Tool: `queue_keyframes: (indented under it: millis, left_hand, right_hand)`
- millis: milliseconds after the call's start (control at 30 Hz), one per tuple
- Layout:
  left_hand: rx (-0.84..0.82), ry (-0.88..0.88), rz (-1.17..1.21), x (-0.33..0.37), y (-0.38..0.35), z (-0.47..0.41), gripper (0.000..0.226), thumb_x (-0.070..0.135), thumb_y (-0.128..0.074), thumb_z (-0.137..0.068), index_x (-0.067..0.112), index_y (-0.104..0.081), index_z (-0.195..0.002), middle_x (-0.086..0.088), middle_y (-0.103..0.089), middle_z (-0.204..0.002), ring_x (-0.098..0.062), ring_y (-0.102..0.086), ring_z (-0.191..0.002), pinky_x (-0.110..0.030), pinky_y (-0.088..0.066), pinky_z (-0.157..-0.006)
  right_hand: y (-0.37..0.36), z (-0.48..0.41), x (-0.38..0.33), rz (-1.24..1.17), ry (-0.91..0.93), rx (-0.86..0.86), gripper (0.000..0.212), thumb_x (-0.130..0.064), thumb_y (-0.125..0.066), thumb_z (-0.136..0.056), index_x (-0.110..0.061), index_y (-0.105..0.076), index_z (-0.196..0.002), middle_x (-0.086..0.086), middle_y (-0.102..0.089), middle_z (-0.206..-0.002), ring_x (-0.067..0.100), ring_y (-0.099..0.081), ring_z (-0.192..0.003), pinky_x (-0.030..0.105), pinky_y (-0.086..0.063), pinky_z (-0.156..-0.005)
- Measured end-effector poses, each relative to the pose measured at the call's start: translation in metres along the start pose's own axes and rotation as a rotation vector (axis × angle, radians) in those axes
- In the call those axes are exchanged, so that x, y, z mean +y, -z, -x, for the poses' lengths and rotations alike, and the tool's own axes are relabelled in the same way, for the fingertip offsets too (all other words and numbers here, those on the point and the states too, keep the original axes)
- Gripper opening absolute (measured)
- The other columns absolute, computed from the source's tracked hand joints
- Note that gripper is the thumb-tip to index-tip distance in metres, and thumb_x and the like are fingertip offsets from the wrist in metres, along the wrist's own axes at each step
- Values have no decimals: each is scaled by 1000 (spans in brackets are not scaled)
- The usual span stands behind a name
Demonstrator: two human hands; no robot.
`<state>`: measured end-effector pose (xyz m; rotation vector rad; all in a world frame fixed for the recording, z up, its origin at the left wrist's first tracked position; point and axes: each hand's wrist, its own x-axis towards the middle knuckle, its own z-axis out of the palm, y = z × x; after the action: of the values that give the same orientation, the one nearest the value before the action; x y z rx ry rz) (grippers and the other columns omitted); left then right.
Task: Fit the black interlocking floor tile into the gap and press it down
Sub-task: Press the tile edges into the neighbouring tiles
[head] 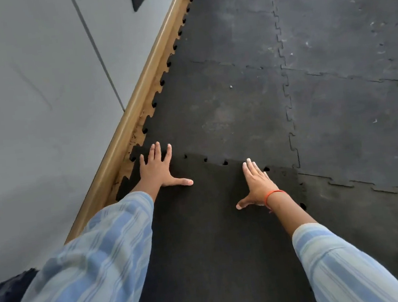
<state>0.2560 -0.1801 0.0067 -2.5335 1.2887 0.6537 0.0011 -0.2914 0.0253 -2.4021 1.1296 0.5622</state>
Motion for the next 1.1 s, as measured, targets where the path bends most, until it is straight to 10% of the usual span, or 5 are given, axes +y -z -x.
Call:
queue_keyframes:
  millis: [333, 1100]
  left_hand:
    - [62, -31, 58, -20, -5, -2, 139, 91, -54, -55, 13, 2, -155, -7, 5, -164, -23, 7, -150, -52, -7, -119]
    - [-137, -56, 40, -22, 3, -3, 133, 78, -62, -66, 11, 12, -154, -5, 21, -161, -25, 17, -148, -54, -10, -118]
  right_hand:
    - [4, -3, -9, 126, 27, 40, 136, -59, -81, -56, -11, 1, -153, 11, -1, -161, 32, -16, -146, 43, -14, -119]
    - [2, -1, -17, 112, -13, 2, 136, -56, -82, -59, -12, 6, -153, 13, 3, -161, 35, -10, -146, 45, -13, -120]
